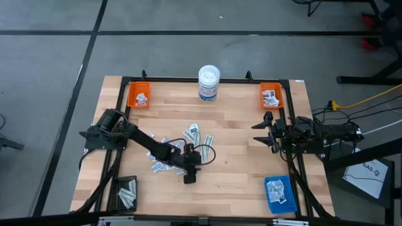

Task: Pick & Place First Aid Supplies
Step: Put the green bandage pack into the black bin

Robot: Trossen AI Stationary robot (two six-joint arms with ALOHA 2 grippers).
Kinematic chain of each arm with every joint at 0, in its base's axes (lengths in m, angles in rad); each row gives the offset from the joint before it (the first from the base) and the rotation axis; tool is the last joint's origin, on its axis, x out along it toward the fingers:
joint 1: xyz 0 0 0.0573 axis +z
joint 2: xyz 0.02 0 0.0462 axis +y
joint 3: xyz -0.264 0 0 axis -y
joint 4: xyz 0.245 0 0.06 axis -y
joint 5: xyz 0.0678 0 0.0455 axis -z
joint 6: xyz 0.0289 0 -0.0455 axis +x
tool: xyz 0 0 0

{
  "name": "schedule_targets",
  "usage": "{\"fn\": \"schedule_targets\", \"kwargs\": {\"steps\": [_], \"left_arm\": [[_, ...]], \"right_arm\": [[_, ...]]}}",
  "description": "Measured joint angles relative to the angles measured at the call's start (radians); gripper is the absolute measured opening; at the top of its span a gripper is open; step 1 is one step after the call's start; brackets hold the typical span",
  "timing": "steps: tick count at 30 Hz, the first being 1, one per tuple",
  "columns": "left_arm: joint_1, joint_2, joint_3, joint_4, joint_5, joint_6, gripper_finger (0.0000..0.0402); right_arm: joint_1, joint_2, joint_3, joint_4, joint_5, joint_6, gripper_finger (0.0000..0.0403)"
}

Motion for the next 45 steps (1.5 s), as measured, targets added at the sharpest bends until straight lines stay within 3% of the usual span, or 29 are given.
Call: {"fn": "schedule_targets", "kwargs": {"steps": [14, 23, 34, 45], "left_arm": [[-0.003, -0.002, 0.000, -0.021, -0.013, -0.028, 0.0008], [-0.024, -0.013, -0.003, -0.028, -0.011, -0.002, 0.0003], [-0.067, -0.138, -0.005, -0.118, 0.015, 0.004, 0.0002], [-0.182, -0.264, -0.004, -0.250, 0.150, -0.047, 0.0002]], "right_arm": [[0.000, 0.000, 0.000, 0.000, 0.000, 0.000, 0.0245], [0.000, 0.000, 0.000, 0.000, 0.000, 0.000, 0.0245], [0.000, 0.000, 0.000, 0.000, 0.000, 0.000, 0.0245], [0.000, 0.000, 0.000, 0.000, 0.000, 0.000, 0.0245]]}}
